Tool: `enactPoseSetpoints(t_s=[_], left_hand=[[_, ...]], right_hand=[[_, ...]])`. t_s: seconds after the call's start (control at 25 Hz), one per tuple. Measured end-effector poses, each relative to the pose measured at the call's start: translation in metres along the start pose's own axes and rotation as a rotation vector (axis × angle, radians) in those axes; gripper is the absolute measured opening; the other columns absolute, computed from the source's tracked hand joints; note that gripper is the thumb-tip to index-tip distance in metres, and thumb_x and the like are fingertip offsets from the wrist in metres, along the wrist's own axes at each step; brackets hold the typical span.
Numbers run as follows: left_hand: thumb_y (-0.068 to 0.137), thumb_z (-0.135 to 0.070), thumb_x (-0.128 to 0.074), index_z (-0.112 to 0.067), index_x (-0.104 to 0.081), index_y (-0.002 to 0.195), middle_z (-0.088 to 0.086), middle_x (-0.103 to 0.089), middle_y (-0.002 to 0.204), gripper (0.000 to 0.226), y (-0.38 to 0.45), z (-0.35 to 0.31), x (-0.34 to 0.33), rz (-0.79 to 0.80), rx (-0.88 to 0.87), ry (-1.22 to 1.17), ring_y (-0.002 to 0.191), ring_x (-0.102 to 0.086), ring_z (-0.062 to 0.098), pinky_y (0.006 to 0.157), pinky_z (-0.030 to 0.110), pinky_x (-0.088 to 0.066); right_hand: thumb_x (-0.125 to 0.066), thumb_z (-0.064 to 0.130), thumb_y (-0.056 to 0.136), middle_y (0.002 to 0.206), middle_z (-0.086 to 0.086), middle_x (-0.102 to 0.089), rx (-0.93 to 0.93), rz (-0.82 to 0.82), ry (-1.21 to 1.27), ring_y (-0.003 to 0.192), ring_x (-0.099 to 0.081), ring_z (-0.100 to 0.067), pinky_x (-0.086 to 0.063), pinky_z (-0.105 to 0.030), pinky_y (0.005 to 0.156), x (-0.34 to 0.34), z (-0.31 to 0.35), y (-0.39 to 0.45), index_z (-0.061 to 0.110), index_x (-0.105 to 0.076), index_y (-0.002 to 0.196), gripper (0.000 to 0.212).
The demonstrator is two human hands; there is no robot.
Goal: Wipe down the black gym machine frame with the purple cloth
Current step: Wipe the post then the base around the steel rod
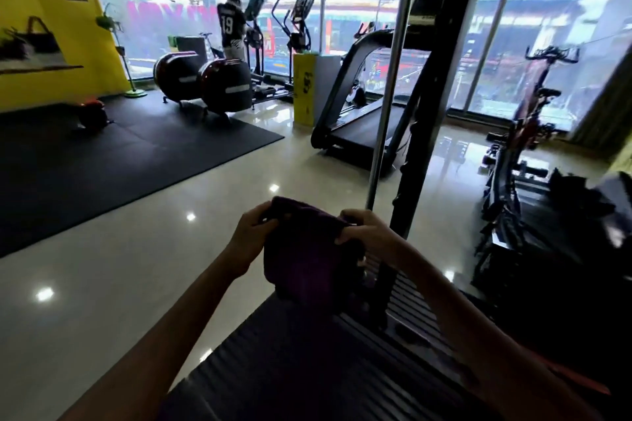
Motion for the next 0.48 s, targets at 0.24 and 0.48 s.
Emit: enactPoseSetpoints(t_s=[0.24, 0.48], left_hand=[[0.092, -0.009, -0.058, -0.010, -0.067, 0.101, 0.003, -0.071, 0.092, 0.013, 0.140, -0.043, -0.063, 0.236, -0.054, -0.215, 0.084, -0.066, 0.013, 0.076, 0.026, -0.052], [0.091, -0.002, -0.058, -0.003, -0.065, 0.089, -0.004, -0.068, 0.073, 0.007, 0.249, -0.069, -0.114, 0.476, -0.170, -0.205, 0.066, -0.060, 0.004, 0.061, 0.015, -0.048]], right_hand=[[-0.069, 0.012, 0.074, 0.087, 0.002, -0.069, -0.017, -0.076, 0.353, 0.078, -0.066, -0.013, -0.055, -0.021, 0.068, 0.077, 0.037, 0.056, 0.014, -0.059, 0.101, 0.029], [-0.063, 0.003, 0.087, 0.084, -0.002, -0.070, -0.120, -0.380, 0.124, 0.067, -0.068, -0.009, -0.055, -0.019, 0.061, 0.144, 0.052, 0.108, 0.017, -0.067, 0.096, 0.017]])
Point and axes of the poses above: each hand's wrist, its own y-axis towards the middle knuckle, its own x-axis out of the back of the hand, z = x × y, the point moved 8 cm from there along y, towards the middle knuckle
